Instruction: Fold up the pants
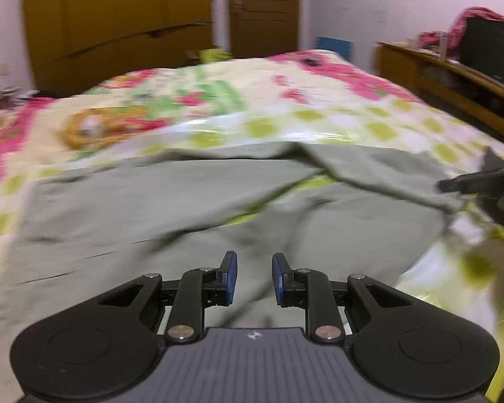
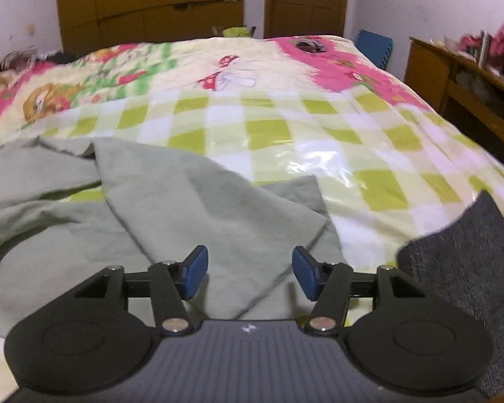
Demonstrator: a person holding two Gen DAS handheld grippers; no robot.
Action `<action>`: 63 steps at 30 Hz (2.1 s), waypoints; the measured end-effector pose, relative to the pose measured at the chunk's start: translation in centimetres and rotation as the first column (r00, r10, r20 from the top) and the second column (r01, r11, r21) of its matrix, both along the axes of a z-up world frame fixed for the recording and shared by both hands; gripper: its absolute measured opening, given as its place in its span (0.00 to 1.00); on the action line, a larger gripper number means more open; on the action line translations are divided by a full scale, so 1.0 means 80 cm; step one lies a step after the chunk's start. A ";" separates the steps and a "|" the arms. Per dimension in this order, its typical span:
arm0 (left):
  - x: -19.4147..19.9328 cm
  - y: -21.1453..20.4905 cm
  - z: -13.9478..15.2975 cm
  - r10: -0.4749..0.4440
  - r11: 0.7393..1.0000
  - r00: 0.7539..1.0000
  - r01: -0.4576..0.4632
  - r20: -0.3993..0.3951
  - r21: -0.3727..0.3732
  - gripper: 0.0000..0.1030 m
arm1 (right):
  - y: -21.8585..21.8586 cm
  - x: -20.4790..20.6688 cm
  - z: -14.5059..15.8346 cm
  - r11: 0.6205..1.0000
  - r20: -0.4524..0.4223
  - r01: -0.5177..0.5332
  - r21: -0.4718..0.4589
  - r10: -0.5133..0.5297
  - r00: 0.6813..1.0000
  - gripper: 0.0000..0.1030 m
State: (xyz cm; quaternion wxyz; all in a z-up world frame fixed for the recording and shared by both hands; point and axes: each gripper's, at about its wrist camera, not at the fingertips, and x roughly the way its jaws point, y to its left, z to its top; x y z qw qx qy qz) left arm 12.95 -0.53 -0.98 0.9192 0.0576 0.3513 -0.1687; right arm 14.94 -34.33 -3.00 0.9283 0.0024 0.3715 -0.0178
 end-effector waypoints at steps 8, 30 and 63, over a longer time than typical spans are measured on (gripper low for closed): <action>0.015 -0.072 -0.028 -0.114 0.993 0.992 0.112 -0.049 -0.026 0.36 | 0.022 0.004 -0.047 0.976 -0.053 -0.158 -0.147 0.152 0.987 0.53; 0.061 -0.145 -0.033 -0.209 0.976 0.977 0.205 -0.035 -0.077 0.36 | -0.068 0.175 0.073 0.989 0.154 0.124 -0.083 -0.111 0.982 0.11; -0.009 -0.142 -0.050 -0.236 0.972 0.970 0.234 -0.056 -0.028 0.47 | -0.161 -0.008 -0.050 0.902 -0.146 0.309 0.302 -0.276 0.950 0.00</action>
